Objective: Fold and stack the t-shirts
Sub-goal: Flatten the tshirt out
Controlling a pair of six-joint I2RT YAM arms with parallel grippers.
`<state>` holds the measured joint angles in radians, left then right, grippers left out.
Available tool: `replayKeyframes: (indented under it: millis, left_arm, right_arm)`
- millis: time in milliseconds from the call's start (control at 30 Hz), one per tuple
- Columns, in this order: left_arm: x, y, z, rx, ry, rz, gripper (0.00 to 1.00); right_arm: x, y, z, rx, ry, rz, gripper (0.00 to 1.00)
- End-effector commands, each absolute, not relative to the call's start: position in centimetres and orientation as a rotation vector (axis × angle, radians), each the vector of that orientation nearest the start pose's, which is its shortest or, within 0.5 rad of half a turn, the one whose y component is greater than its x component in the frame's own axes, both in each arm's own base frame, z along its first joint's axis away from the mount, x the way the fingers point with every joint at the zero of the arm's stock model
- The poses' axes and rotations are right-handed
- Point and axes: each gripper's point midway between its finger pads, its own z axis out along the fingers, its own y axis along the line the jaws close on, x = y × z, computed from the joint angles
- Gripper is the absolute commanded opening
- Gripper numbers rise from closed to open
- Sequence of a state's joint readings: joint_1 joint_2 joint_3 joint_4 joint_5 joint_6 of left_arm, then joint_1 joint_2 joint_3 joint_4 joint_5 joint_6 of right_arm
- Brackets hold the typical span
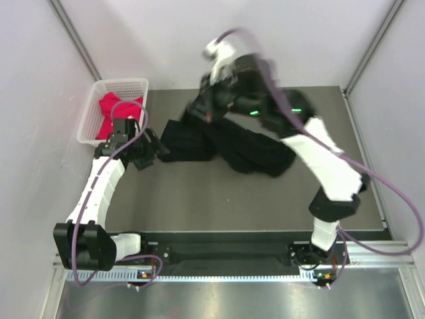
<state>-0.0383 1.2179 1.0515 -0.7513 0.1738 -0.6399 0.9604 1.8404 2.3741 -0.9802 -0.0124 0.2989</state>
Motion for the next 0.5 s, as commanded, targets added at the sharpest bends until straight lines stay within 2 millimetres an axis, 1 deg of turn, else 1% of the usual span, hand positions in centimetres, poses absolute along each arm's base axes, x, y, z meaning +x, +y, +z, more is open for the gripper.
replayKeyframes:
  millis: [0, 33, 67, 100, 133, 167, 233, 267, 300, 333, 367, 433, 467]
  left_arm:
    - [33.0, -7.2, 22.0, -0.625, 2.285, -0.584, 0.78]
    - [33.4, -7.1, 23.2, -0.609, 2.26, -0.578, 0.78]
    - [33.4, -6.8, 23.7, -0.607, 2.249, -0.558, 0.79]
    - [33.2, -6.6, 23.9, -0.601, 2.251, -0.544, 0.79]
    - [33.2, -6.4, 24.5, -0.584, 2.242, -0.528, 0.79]
    - [32.9, -6.0, 25.0, -0.583, 2.225, -0.504, 0.79]
    - [32.3, -5.5, 24.9, -0.585, 2.234, -0.465, 0.79]
    - [31.7, -5.1, 24.7, -0.586, 2.244, -0.438, 0.79]
    - [31.5, -5.0, 24.8, -0.589, 2.241, -0.432, 0.79]
    - [31.3, -4.9, 24.5, -0.587, 2.248, -0.42, 0.79]
    - [31.0, -4.8, 24.8, -0.582, 2.239, -0.419, 0.79]
    - [30.7, -4.9, 24.7, -0.572, 2.243, -0.415, 0.79]
    - [30.7, -4.9, 24.7, -0.562, 2.243, -0.415, 0.79]
  right_arm:
    - [20.2, 36.8, 53.2, -0.693, 1.687, 1.142, 0.0]
    - [19.4, 36.2, 55.5, -0.667, 1.608, 1.209, 0.0]
    - [17.3, 34.1, 59.6, -0.621, 1.439, 1.297, 0.0]
    - [16.2, 32.6, 62.0, -0.581, 1.337, 1.333, 0.0]
    - [15.4, 31.1, 63.7, -0.537, 1.272, 1.349, 0.0]
    - [14.3, 27.8, 66.2, -0.459, 1.188, 1.336, 0.0]
    - [14.3, 25.2, 67.3, -0.416, 1.151, 1.242, 0.0]
    - [15.4, 23.1, 66.9, -0.351, 1.177, 1.129, 0.0]
    - [16.5, 21.8, 66.4, -0.271, 1.215, 1.068, 0.0]
    - [17.8, 20.6, 65.4, -0.23, 1.249, 0.965, 0.0]
    - [19.6, 18.9, 63.9, -0.149, 1.297, 0.843, 0.0]
    - [21.8, 17.3, 61.5, -0.109, 1.362, 0.666, 0.0]
    - [23.4, 16.7, 59.5, -0.079, 1.415, 0.574, 0.0]
